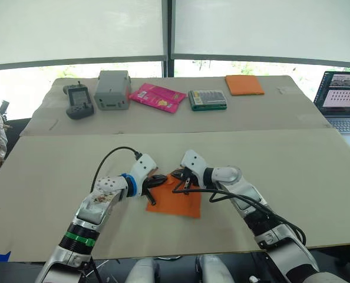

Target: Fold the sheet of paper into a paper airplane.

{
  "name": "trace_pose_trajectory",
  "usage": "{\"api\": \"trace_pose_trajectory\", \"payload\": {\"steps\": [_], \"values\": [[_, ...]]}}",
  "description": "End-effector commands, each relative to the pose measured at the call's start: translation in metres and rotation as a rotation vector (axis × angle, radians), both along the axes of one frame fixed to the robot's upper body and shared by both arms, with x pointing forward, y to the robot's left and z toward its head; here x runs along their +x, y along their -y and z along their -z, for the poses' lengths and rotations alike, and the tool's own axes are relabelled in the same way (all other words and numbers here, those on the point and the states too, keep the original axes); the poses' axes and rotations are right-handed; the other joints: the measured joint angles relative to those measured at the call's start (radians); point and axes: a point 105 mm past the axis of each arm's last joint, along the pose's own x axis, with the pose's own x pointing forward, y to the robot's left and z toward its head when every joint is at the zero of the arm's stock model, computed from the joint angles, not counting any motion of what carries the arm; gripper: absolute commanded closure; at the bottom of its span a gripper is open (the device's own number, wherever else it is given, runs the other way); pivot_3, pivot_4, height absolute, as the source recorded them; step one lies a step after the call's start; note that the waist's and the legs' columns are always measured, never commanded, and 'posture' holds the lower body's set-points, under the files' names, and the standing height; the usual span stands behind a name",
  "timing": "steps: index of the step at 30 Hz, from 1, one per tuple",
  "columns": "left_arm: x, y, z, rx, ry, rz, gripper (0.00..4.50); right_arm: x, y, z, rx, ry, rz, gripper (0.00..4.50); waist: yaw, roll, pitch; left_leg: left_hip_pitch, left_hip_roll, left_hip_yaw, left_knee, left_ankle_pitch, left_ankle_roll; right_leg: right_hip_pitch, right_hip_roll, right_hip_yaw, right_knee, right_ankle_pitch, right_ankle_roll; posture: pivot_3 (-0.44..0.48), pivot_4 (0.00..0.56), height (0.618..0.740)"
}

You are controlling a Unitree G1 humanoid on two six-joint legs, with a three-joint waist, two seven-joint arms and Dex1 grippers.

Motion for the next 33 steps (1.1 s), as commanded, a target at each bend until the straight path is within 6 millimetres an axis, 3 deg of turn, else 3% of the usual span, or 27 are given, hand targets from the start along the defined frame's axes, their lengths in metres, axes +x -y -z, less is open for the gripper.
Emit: {"api": "trace_pose_trajectory", "payload": {"steps": [1, 11, 17, 22, 28, 33], "values": [[-0.007, 0.002, 0.01, 0.024, -0.026, 0.014, 4.47, -0.005, 0.003, 0.023, -0.055, -0.072, 0.015, 4.5, 0.0, 0.0, 0.0, 0.0, 0.0, 0.0, 0.0, 0.0, 0.0, 0.0, 0.0, 0.0, 0.0, 0.0, 0.0, 0.0, 0.15, 0.74], [-0.002, -0.012, 0.014, -0.034, -0.078, -0.09, 4.47, 0.007, -0.002, 0.026, -0.024, -0.084, 0.095, 4.5, -0.007, 0.0, -0.001, 0.003, 0.001, 0.0, 0.0, 0.0, 0.0, 0.002, 0.001, 0.0, 0.001, 0.0, 0.0, 0.0, 0.15, 0.74], [-0.011, -0.013, 0.019, -0.036, -0.095, -0.098, 4.47, 0.027, 0.041, 0.028, -0.071, -0.08, 0.295, 4.5, 0.001, 0.001, -0.002, 0.003, 0.0, 0.0, 0.0, 0.0, 0.0, 0.002, 0.0, 0.001, 0.001, 0.0, 0.0, 0.0, 0.15, 0.74], [-0.009, -0.016, 0.019, -0.038, -0.091, -0.118, 4.47, 0.031, 0.059, 0.024, -0.059, -0.051, 0.34, 4.5, 0.018, 0.002, -0.003, 0.003, -0.001, 0.0, 0.002, 0.0, 0.001, 0.005, -0.003, -0.001, 0.0, 0.0, 0.0, 0.0, 0.15, 0.74], [-0.008, -0.014, 0.019, -0.037, -0.091, -0.109, 4.47, 0.019, 0.025, -0.032, 0.169, 0.128, 0.137, 4.5, 0.013, 0.002, -0.003, 0.002, -0.001, 0.0, 0.001, 0.001, 0.001, 0.003, -0.001, 0.0, -0.001, 0.0, 0.0, 0.0, 0.15, 0.74], [-0.007, -0.01, 0.02, -0.034, -0.09, -0.097, 4.47, 0.007, 0.012, -0.017, 0.108, 0.099, 0.064, 4.5, 0.004, 0.002, -0.003, 0.001, 0.0, 0.0, 0.0, 0.001, 0.001, 0.001, 0.0, 0.0, 0.0, 0.0, 0.0, 0.0, 0.15, 0.74]]}}
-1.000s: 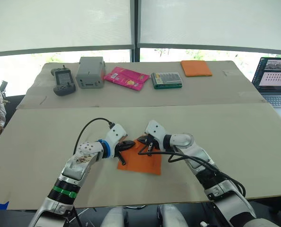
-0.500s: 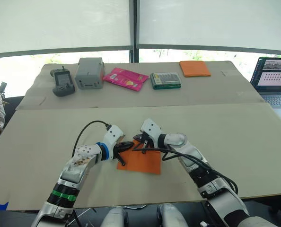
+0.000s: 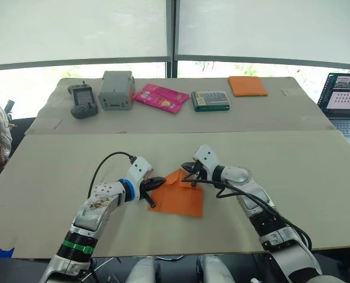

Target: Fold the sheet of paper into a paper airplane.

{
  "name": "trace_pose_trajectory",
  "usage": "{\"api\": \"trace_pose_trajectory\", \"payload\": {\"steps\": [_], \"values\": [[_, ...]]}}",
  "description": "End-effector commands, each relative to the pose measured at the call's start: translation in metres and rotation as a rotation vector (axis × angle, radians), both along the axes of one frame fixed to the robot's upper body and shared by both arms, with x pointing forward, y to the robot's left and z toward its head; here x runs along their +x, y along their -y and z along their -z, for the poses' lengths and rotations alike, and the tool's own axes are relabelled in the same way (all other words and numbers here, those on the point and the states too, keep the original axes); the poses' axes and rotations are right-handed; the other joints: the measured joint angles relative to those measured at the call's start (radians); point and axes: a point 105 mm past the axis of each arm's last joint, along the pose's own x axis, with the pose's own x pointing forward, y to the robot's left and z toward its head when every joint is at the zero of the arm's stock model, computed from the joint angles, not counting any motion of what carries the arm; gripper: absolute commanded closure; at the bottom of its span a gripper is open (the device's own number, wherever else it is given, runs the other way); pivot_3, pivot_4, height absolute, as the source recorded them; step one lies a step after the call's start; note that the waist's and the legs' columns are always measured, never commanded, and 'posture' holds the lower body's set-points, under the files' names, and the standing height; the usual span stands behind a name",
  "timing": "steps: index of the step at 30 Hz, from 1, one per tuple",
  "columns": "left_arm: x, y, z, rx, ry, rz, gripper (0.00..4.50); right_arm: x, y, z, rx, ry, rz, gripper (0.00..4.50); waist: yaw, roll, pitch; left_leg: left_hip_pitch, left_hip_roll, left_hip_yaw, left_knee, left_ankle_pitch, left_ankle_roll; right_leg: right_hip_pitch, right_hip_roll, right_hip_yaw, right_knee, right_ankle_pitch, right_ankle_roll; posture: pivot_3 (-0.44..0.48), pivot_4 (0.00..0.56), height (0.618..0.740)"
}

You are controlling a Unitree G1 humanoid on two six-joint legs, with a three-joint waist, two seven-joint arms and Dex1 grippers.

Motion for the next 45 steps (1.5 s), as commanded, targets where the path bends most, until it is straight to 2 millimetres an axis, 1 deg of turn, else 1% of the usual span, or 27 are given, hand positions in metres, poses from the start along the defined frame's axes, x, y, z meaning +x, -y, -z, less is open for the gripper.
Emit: {"api": "trace_pose_trajectory", "payload": {"steps": [1, 5, 10, 14, 17, 20, 23, 24, 25, 27, 29, 31, 34, 37, 38, 40, 42, 45], "values": [[-0.002, -0.002, 0.016, 0.035, -0.053, -0.013, 4.47, -0.005, -0.01, -0.001, -0.029, 0.035, -0.033, 4.5, 0.0, 0.0, 0.0, 0.0, 0.0, 0.0, 0.0, 0.0, 0.0, 0.0, 0.0, 0.0, 0.0, 0.0, 0.0, 0.0, 0.15, 0.74], [-0.002, -0.002, 0.016, 0.034, -0.056, -0.015, 4.47, -0.006, -0.012, 0.017, -0.089, -0.017, -0.028, 4.5, 0.0, 0.0, 0.0, 0.0, 0.0, 0.0, 0.0, 0.0, 0.0, 0.0, 0.0, 0.0, 0.0, 0.0, 0.0, 0.0, 0.15, 0.74], [-0.006, -0.008, 0.02, 0.036, -0.075, -0.033, 4.47, -0.007, -0.011, 0.029, -0.14, -0.067, -0.028, 4.5, -0.001, 0.0, 0.0, 0.001, 0.0, 0.0, 0.0, 0.0, 0.0, 0.001, 0.0, 0.0, 0.0, 0.0, 0.0, 0.0, 0.15, 0.74], [-0.016, -0.024, 0.025, 0.054, -0.101, -0.066, 4.47, -0.01, -0.011, 0.033, -0.152, -0.089, -0.047, 4.5, -0.006, 0.0, 0.0, 0.001, 0.0, 0.0, -0.001, 0.0, 0.0, 0.0, 0.0, 0.0, 0.0, 0.0, 0.0, 0.0, 0.15, 0.74], [-0.027, -0.039, 0.028, 0.069, -0.119, -0.098, 4.47, -0.013, -0.012, 0.036, -0.15, -0.1, -0.059, 4.5, -0.008, 0.001, 0.0, 0.002, 0.001, 0.0, -0.002, 0.0, 0.0, 0.0, 0.0, 0.0, 0.0, 0.0, 0.0, 0.0, 0.15, 0.74], [-0.034, -0.055, 0.021, 0.067, -0.113, -0.144, 4.47, -0.015, -0.013, 0.038, -0.151, -0.108, -0.067, 4.5, -0.008, 0.001, 0.0, 0.002, 0.001, 0.0, -0.003, 0.0, 0.0, 0.0, 0.0, 0.0, -0.001, 0.0, -0.001, 0.0, 0.15, 0.74], [-0.036, -0.059, 0.012, 0.035, -0.085, -0.161, 4.47, -0.017, -0.014, 0.039, -0.147, -0.111, -0.071, 4.5, -0.007, 0.001, 0.0, 0.002, 0.001, 0.0, -0.003, 0.0, 0.0, 0.0, 0.0, 0.0, -0.001, 0.0, -0.001, 0.0, 0.15, 0.74], [-0.035, -0.058, 0.007, 0.012, -0.069, -0.162, 4.47, -0.017, -0.014, 0.039, -0.145, -0.112, -0.071, 4.5, -0.007, 0.001, 0.0, 0.002, 0.001, 0.0, -0.003, 0.0, 0.0, 0.0, 0.0, 0.0, -0.001, 0.0, -0.001, 0.0, 0.15, 0.74], [-0.029, -0.052, -0.004, -0.069, -0.048, -0.162, 4.47, -0.017, -0.015, 0.038, -0.143, -0.112, -0.073, 4.5, -0.007, 0.001, 0.0, 0.002, 0.001, 0.0, -0.002, 0.0, 0.0, 0.0, 0.0, 0.0, -0.001, 0.0, -0.001, 0.0, 0.15, 0.74], [-0.023, -0.039, -0.019, -0.169, -0.019, -0.141, 4.47, -0.017, -0.015, 0.038, -0.14, -0.11, -0.077, 4.5, -0.005, 0.0, 0.0, 0.002, 0.001, 0.0, -0.002, 0.0, 0.0, 0.0, 0.0, 0.0, -0.001, 0.0, -0.001, 0.0, 0.15, 0.74], [-0.018, -0.025, -0.027, -0.201, 0.0, -0.102, 4.47, -0.017, -0.015, 0.036, -0.137, -0.106, -0.079, 4.5, -0.003, 0.0, 0.0, 0.002, 0.001, 0.0, -0.002, 0.0, 0.0, 0.0, 0.0, 0.0, -0.001, 0.0, -0.001, 0.0, 0.15, 0.74], [-0.012, -0.01, -0.03, -0.192, 0.014, -0.053, 4.47, -0.018, -0.015, 0.032, -0.126, -0.092, -0.085, 4.5, -0.001, 0.0, 0.0, 0.001, 0.0, 0.0, -0.002, 0.0, 0.0, 0.0, 0.0, 0.0, -0.001, 0.0, -0.001, 0.0, 0.15, 0.74], [-0.004, 0.004, -0.02, -0.129, 0.011, 0.004, 4.47, -0.022, -0.015, 0.029, -0.119, -0.08, -0.099, 4.5, -0.001, 0.0, 0.0, 0.001, 0.0, 0.0, -0.002, 0.0, 0.0, 0.0, 0.0, 0.0, -0.001, 0.0, -0.001, 0.0, 0.15, 0.74], [0.01, 0.004, 0.008, -0.067, -0.082, -0.05, 4.47, -0.029, -0.015, 0.029, -0.117, -0.068, -0.136, 4.5, -0.002, 0.0, 0.0, 0.001, 0.0, 0.001, -0.003, 0.0, 0.0, 0.0, 0.0, 0.0, -0.002, 0.0, -0.001, 0.0, 0.15, 0.74], [0.01, 0.004, 0.02, -0.033, -0.113, -0.05, 4.47, -0.031, -0.016, 0.029, -0.12, -0.065, -0.147, 4.5, -0.002, -0.001, 0.0, 0.001, -0.001, 0.001, -0.003, 0.0, 0.0, 0.0, 0.0, 0.0, -0.002, 0.0, -0.001, 0.0, 0.15, 0.74], [0.007, 0.005, 0.032, 0.008, -0.145, -0.035, 4.47, -0.035, -0.017, 0.03, -0.132, -0.06, -0.174, 4.5, -0.001, 0.0, 0.0, 0.001, 0.0, 0.0, -0.002, 0.0, 0.0, 0.001, 0.0, 0.0, -0.002, 0.0, -0.001, 0.0, 0.15, 0.74], [0.006, 0.007, 0.036, 0.025, -0.15, -0.021, 4.47, -0.036, -0.018, 0.03, -0.138, -0.055, -0.188, 4.5, -0.001, -0.001, 0.0, 0.002, 0.0, 0.001, -0.002, 0.0, 0.0, 0.002, 0.0, 0.0, -0.002, 0.0, 0.0, 0.0, 0.15, 0.74], [0.006, 0.009, 0.035, 0.023, -0.148, -0.01, 4.47, -0.037, -0.019, 0.03, -0.162, -0.044, -0.22, 4.5, -0.001, -0.001, -0.001, 0.004, 0.0, 0.0, -0.002, 0.0, 0.0, 0.004, 0.0, 0.0, -0.002, -0.001, 0.0, 0.0, 0.15, 0.74]]}}
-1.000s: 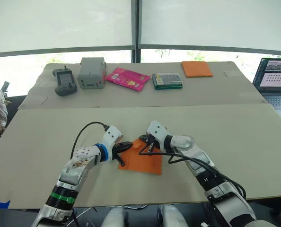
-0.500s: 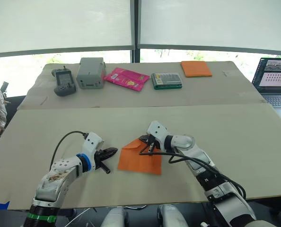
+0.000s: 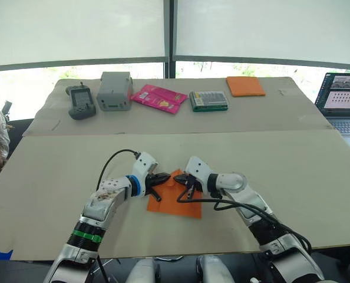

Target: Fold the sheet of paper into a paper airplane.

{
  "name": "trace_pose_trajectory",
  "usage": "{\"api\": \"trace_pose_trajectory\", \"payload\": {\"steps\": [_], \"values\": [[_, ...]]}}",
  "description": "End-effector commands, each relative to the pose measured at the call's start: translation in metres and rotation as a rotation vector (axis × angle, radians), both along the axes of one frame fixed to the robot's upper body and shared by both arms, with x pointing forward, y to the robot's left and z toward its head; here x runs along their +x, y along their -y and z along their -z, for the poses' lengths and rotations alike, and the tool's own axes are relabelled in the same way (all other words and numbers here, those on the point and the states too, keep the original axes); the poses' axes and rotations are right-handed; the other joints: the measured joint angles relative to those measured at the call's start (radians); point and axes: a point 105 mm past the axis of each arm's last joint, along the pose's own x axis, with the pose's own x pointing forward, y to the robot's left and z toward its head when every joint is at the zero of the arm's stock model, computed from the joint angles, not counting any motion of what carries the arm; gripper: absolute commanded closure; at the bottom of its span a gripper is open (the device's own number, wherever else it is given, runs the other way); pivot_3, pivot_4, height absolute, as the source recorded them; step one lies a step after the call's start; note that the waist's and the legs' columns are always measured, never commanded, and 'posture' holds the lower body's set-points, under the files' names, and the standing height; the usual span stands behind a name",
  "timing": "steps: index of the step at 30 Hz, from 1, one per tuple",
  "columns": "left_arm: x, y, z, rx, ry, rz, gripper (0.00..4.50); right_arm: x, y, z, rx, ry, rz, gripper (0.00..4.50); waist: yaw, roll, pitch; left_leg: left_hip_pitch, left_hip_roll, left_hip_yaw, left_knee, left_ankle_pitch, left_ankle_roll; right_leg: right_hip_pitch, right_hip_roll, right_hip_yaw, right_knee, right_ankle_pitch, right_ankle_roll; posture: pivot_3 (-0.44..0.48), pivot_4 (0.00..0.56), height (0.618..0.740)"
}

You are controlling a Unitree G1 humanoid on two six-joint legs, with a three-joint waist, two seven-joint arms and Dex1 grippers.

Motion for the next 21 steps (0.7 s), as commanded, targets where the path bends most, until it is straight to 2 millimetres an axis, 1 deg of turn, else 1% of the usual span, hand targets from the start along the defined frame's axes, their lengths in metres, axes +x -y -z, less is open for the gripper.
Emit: {"api": "trace_pose_trajectory", "payload": {"steps": [1, 4, 7, 11, 14, 16, 17, 19, 21], "values": [[-0.007, -0.005, 0.03, 0.072, -0.099, -0.011, 4.47, -0.01, -0.003, 0.012, -0.068, -0.018, -0.086, 4.5, 0.0, 0.0, 0.0, 0.0, 0.0, 0.0, 0.0, 0.0, 0.0, 0.0, 0.0, 0.0, 0.0, 0.0, 0.0, 0.0, 0.15, 0.74], [-0.008, -0.003, 0.031, 0.079, -0.096, 0.0, 4.47, -0.012, -0.001, 0.015, -0.127, -0.025, -0.127, 4.5, 0.002, 0.0, 0.0, 0.0, 0.0, 0.0, 0.0, 0.0, 0.0, 0.0, 0.0, 0.0, 0.0, 0.0, 0.0, 0.0, 0.15, 0.74], [-0.011, 0.0, 0.03, 0.081, -0.086, 0.025, 4.47, -0.015, 0.007, 0.02, -0.19, -0.053, -0.143, 4.5, 0.003, 0.0, -0.001, 0.0, 0.0, 0.0, 0.0, 0.0, 0.0, 0.0, 0.0, 0.0, 0.0, 0.0, 0.0, 0.0, 0.15, 0.74], [-0.012, 0.007, 0.026, 0.058, -0.067, 0.048, 4.47, -0.016, 0.014, 0.018, -0.189, -0.074, -0.13, 4.5, 0.005, 0.0, -0.001, 0.0, 0.0, -0.001, 0.0, 0.0, 0.0, 0.001, -0.001, 0.0, 0.0, 0.0, 0.0, 0.0, 0.15, 0.74], [-0.015, 0.015, 0.024, 0.039, -0.059, 0.093, 4.47, -0.016, 0.019, 0.001, -0.126, -0.053, -0.101, 4.5, 0.011, 0.0, -0.001, 0.0, -0.001, -0.001, 0.0, 0.0, 0.0, 0.001, -0.001, -0.001, -0.001, 0.0, 0.0, 0.0, 0.15, 0.74], [-0.017, 0.019, 0.024, 0.043, -0.06, 0.12, 4.47, -0.015, 0.019, -0.013, -0.062, -0.038, -0.083, 4.5, 0.013, 0.0, -0.001, -0.001, -0.001, -0.001, 0.0, 0.0, 0.0, 0.001, -0.001, -0.001, -0.001, 0.0, 0.001, 0.0, 0.15, 0.74], [-0.017, 0.021, 0.025, 0.044, -0.061, 0.133, 4.47, -0.015, 0.019, -0.025, -0.009, -0.036, -0.064, 4.5, 0.014, 0.0, -0.001, -0.002, -0.001, -0.001, 0.001, 0.0, 0.0, 0.0, -0.001, -0.001, -0.002, 0.0, 0.001, 0.0, 0.15, 0.74], [-0.018, 0.025, 0.025, 0.044, -0.06, 0.156, 4.47, -0.016, 0.027, -0.044, 0.064, -0.03, -0.031, 4.5, 0.016, 0.0, -0.001, -0.003, -0.001, -0.001, 0.001, 0.0, 0.0, -0.001, -0.001, -0.001, -0.001, 0.0, 0.001, 0.0, 0.15, 0.74], [-0.018, 0.028, 0.025, 0.042, -0.06, 0.177, 4.47, -0.02, 0.042, -0.058, 0.11, -0.043, 0.014, 4.5, 0.021, 0.0, -0.001, -0.005, -0.001, -0.001, 0.001, 0.0, 0.0, -0.003, -0.001, -0.001, -0.001, 0.0, 0.001, 0.0, 0.15, 0.74]]}}
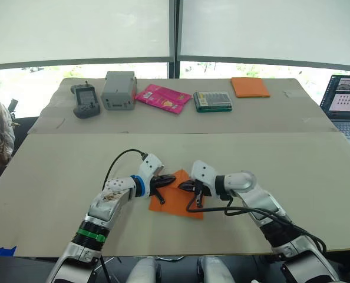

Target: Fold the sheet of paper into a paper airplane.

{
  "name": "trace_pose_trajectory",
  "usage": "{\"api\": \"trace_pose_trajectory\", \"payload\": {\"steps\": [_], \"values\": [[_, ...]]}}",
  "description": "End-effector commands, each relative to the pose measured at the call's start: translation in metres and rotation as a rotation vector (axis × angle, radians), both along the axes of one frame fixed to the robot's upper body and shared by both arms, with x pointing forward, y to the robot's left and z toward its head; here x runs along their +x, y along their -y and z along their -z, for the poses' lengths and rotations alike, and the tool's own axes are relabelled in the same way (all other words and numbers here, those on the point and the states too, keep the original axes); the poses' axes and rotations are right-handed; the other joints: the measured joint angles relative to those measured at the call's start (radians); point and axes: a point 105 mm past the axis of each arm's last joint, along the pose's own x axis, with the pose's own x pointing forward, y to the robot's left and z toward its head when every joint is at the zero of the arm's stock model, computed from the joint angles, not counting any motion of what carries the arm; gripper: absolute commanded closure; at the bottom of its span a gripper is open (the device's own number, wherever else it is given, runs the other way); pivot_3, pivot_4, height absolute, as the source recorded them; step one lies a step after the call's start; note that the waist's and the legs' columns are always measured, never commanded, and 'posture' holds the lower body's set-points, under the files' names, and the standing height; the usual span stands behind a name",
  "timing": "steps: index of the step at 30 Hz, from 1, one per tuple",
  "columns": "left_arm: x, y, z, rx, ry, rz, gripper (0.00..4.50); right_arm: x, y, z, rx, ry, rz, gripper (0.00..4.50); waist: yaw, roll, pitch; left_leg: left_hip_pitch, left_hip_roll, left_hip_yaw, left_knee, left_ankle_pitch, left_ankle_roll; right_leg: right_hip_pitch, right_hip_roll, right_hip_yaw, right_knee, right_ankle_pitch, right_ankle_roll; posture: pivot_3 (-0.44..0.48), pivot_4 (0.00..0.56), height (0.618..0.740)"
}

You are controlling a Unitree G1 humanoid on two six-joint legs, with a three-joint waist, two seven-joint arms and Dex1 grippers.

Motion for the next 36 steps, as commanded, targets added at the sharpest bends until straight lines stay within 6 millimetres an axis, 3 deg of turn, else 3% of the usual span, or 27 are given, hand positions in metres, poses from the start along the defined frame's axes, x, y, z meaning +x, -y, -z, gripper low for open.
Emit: {"api": "trace_pose_trajectory", "payload": {"steps": [1, 2, 6, 11, 19, 31, 36], "values": [[-0.011, 0.009, 0.026, 0.05, -0.086, 0.058, 4.47, -0.005, 0.02, -0.039, 0.097, 0.037, 0.057, 4.5, 0.008, 0.0, 0.0, -0.001, 0.0, 0.0, 0.0, 0.0, 0.0, 0.0, 0.0, 0.0, 0.0, 0.0, 0.0, 0.0, 0.15, 0.74], [-0.011, 0.01, 0.026, 0.051, -0.086, 0.062, 4.47, -0.007, 0.025, -0.041, 0.097, 0.028, 0.068, 4.5, 0.009, 0.0, 0.0, -0.001, 0.0, -0.001, 0.0, 0.0, 0.0, 0.0, 0.0, -0.001, 0.0, 0.0, 0.0, 0.0, 0.15, 0.74], [-0.007, 0.016, 0.026, 0.058, -0.079, 0.097, 4.47, -0.018, 0.08, -0.022, -0.074, 0.001, 0.204, 4.5, 0.023, 0.0, 0.0, -0.002, -0.001, -0.002, 0.001, 0.0, 0.001, 0.001, -0.001, -0.003, -0.002, -0.001, 0.001, 0.0, 0.15, 0.74], [-0.003, 0.022, 0.025, 0.049, -0.07, 0.113, 4.47, -0.019, 0.104, -0.001, -0.176, -0.015, 0.295, 4.5, 0.008, 0.0, 0.0, -0.004, -0.001, 0.001, 0.002, 0.0, 0.002, 0.001, 0.0, 0.0, -0.004, -0.001, 0.002, 0.0, 0.15, 0.74], [0.011, 0.019, 0.014, -0.044, -0.078, 0.02, 4.47, -0.014, 0.109, 0.015, -0.197, -0.04, 0.376, 4.5, 0.01, -0.001, 0.0, -0.004, 0.0, 0.0, 0.003, 0.0, 0.002, 0.002, 0.0, 0.0, -0.004, -0.001, 0.003, 0.0, 0.15, 0.74], [0.004, -0.003, 0.006, -0.061, -0.099, -0.061, 4.47, -0.005, 0.082, 0.017, -0.155, -0.021, 0.318, 4.5, -0.02, -0.001, 0.0, -0.001, 0.001, 0.0, 0.001, 0.0, 0.002, 0.001, 0.003, 0.001, -0.002, -0.001, 0.003, 0.0, 0.15, 0.74], [0.012, -0.015, -0.014, -0.111, -0.081, -0.12, 4.47, -0.004, 0.083, 0.019, -0.165, -0.024, 0.318, 4.5, -0.02, -0.002, 0.001, -0.001, 0.002, 0.0, 0.001, 0.0, 0.002, 0.001, 0.003, 0.001, -0.001, -0.001, 0.003, 0.0, 0.15, 0.74]]}}
